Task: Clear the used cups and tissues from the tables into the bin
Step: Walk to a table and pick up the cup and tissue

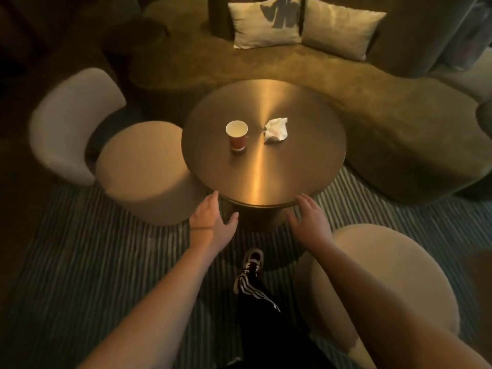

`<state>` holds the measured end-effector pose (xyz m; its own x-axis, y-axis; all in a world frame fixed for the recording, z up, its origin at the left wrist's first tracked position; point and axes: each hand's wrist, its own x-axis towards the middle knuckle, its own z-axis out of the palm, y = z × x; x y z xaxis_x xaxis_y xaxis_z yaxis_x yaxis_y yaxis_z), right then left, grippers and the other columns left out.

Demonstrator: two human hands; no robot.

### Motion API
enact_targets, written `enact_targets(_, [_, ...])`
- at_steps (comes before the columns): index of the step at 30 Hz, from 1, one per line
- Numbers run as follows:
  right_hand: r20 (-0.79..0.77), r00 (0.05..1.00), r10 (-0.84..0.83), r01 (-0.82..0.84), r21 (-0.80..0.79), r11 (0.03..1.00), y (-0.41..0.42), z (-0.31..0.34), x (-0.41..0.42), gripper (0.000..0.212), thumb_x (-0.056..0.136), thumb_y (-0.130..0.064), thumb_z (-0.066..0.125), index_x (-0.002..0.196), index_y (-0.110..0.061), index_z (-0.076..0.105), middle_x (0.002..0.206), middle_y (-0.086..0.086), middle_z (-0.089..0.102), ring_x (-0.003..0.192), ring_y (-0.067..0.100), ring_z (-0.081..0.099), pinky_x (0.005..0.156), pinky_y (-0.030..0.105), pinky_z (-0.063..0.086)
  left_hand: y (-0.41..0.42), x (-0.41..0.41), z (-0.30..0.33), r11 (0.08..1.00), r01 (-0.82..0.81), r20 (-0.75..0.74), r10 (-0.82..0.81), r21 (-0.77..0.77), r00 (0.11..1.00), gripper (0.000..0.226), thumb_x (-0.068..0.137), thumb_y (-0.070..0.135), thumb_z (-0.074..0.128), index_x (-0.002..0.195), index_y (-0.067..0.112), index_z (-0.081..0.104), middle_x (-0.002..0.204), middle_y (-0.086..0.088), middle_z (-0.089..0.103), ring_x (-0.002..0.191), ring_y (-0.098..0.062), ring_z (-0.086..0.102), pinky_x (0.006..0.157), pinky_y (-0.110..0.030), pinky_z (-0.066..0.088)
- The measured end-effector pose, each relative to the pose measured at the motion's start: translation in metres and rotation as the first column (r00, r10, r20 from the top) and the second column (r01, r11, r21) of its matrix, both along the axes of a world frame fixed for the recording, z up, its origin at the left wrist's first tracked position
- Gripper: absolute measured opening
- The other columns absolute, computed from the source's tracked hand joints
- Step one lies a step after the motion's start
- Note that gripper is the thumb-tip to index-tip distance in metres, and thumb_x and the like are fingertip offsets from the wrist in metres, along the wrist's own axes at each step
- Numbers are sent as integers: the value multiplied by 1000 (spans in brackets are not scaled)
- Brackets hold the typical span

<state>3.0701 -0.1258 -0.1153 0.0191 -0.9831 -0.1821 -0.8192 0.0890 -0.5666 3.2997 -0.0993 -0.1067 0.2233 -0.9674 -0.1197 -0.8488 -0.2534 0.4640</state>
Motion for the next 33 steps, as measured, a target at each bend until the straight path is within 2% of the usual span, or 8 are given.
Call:
enact_targets(3, [9, 999, -34, 33, 29, 999, -70, -8, 10, 56, 93, -35, 52, 143, -14, 38, 151, 4, 36, 140, 19, 31, 114, 35, 25, -77, 3, -8, 998, 67, 17, -67, -21, 998, 75, 88, 49, 53, 147, 14, 22, 149, -6, 32, 137, -22, 28, 109, -42, 26])
enact_targets(9, [1, 998, -62, 61, 118, 991, -185, -13, 21, 55, 94, -33, 53, 144, -17, 36, 153, 2, 33, 142, 18, 27, 114, 36, 24, -211, 10, -8, 997, 68, -46, -70, -37, 996, 88, 82, 44, 65, 148, 23, 12, 152, -4, 24, 139, -21, 24, 110, -44, 28])
enact_targets(14, [-20, 999, -49, 52, 170, 984, -245, -28, 23, 56, 94, -34, 53, 145, -17, 35, 153, 2, 32, 142, 18, 28, 116, 38, 26, -273, 16, -35, 999, 38, -70, -38, 5, 997, 107, 71, 52, 73, 146, 35, -1, 154, -5, 15, 141, -26, 19, 108, -48, 26])
enact_targets(18, [-35, 999, -34, 40, 192, 981, -287, -45, 25, 63, 92, -34, 56, 147, -18, 29, 155, 3, 29, 141, 20, 28, 115, 40, 29, -309, 15, -61, 998, -9, -140, 17, 55, 990, 118, 61, 54, 80, 145, 41, -2, 154, 1, 15, 138, -29, 25, 103, -48, 33])
enact_targets(24, [-105, 990, 98, -80, 167, 983, -353, -72, 35, 75, 89, -39, 59, 150, -20, 20, 159, 7, 14, 142, 28, 24, 114, 45, 29, -339, 32, -93, 999, 41, -211, -32, 35, 977, 92, 70, 41, 78, 142, 20, 25, 138, -5, 38, 123, -26, 42, 93, -31, 36])
enact_targets(28, [-265, 922, 283, -236, 194, 952, -388, -92, 37, 81, 88, -39, 62, 151, -25, 14, 161, 4, 2, 148, 26, 2, 119, 47, 13, -359, 45, -94, 996, 80, -259, -86, -32, 962, 86, 72, 38, 76, 141, 21, 28, 135, -1, 38, 121, -17, 39, 91, -25, 33])
enact_targets(31, [-333, 864, 377, -297, 268, 917, -398, -104, 37, 79, 87, -39, 63, 150, -23, 18, 161, 3, 8, 148, 23, 1, 118, 45, 9, -369, 54, -90, 990, 126, -248, -137, -59, 959, 87, 72, 39, 76, 142, 21, 27, 135, -1, 38, 122, -15, 37, 92, -25, 32])
enact_targets(33, [-328, 875, 356, -277, 265, 924, -394, -109, 38, 68, 87, -37, 62, 146, -20, 31, 157, 4, 23, 146, 24, 14, 117, 42, 17, -373, 59, -87, 987, 152, -243, -160, -51, 957, 88, 72, 40, 77, 142, 22, 28, 135, 0, 38, 121, -14, 38, 91, -24, 32])
